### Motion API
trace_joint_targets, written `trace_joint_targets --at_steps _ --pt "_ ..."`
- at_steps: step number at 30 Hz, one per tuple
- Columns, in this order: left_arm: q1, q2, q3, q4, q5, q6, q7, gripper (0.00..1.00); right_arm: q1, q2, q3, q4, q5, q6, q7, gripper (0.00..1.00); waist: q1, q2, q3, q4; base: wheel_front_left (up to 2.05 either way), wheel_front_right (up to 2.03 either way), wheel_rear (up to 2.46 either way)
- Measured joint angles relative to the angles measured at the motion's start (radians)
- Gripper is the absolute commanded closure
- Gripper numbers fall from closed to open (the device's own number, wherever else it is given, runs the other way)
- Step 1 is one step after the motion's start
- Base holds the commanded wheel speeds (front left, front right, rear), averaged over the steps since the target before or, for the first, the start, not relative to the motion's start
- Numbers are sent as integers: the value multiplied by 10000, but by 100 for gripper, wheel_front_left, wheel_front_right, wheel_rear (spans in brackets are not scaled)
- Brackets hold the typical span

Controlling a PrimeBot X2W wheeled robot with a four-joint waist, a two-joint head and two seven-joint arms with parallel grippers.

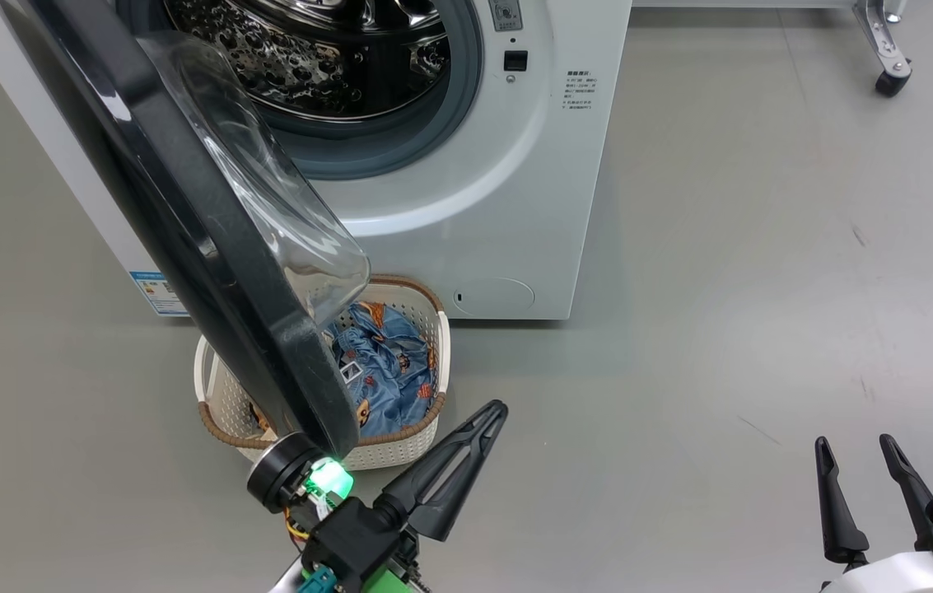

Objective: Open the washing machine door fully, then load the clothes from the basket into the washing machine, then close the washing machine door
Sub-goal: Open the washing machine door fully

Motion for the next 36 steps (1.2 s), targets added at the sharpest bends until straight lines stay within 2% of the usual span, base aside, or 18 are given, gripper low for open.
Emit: trace_joint_targets --at_steps 18,36 --pt "-39 -186 1231 1597 -384 585 8 100 -196 75 -102 111 -13 117 0 0 0 0 184 -132 0 0 0" --pt "-741 -506 1814 2243 -596 646 8 100 -201 142 -178 305 -10 215 0 0 0 0 188 -126 0 0 0"
